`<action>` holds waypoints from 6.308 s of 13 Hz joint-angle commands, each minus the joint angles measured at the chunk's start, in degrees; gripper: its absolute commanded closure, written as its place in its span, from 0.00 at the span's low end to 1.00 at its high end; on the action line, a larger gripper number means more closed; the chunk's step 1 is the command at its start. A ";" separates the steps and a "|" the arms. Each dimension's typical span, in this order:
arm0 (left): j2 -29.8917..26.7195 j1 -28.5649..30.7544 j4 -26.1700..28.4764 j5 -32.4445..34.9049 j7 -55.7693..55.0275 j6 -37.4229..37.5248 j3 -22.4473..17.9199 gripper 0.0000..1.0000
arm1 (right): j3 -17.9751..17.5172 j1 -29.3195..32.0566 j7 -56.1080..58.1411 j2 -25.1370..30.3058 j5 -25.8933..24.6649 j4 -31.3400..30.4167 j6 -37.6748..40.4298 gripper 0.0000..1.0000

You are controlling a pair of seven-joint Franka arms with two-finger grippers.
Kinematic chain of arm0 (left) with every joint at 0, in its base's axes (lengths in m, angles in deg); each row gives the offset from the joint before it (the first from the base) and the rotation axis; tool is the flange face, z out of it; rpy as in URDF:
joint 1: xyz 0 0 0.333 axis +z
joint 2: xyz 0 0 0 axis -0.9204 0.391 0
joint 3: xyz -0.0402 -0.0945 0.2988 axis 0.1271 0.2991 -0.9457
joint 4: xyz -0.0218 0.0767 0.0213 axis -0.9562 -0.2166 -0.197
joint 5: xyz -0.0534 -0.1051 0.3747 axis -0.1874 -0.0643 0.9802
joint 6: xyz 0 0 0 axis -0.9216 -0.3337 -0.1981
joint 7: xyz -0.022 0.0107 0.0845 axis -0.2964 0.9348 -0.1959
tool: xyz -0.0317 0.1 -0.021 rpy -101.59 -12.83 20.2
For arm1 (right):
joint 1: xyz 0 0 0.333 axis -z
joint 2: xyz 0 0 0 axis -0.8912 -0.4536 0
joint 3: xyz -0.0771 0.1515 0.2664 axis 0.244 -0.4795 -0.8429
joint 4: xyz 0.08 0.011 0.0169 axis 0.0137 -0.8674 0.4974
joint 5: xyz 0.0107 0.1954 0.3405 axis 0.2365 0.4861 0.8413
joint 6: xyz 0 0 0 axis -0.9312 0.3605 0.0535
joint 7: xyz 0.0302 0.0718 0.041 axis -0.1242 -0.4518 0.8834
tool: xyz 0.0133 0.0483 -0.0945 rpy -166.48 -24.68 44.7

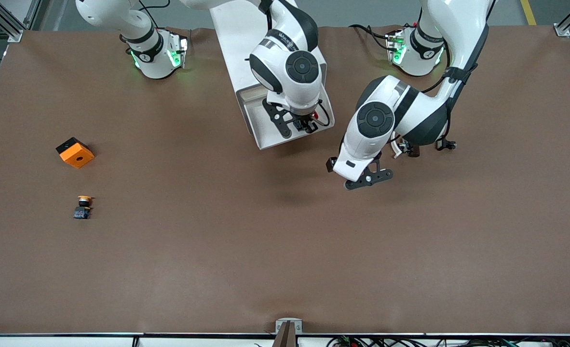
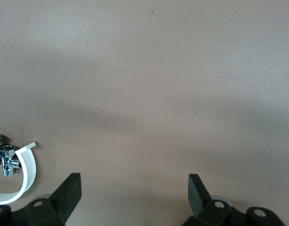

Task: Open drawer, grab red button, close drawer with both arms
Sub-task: 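Lift the red button out of the drawer with the right gripper, then push the drawer shut with the left gripper while the right gripper carries, then lower the red button beside the orange button while the left gripper retracts, then open the right gripper to release the red button on the table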

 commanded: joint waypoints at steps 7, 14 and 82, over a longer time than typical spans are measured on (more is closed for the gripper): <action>0.82 -0.99 3.46 0.43 -1.70 -3.86 0.63 0.00 | 0.77 0.49 8.07 0.45 -1.00 5.88 4.97 1.00; 0.65 -0.81 10.33 -1.67 -2.05 -10.91 2.82 0.00 | 1.21 8.47 34.96 8.17 -2.58 5.88 12.35 1.00; -26.24 18.79 -7.34 -2.99 38.65 28.55 -10.01 0.00 | 1.12 57.71 110.66 0.28 -14.71 -27.87 -36.06 0.00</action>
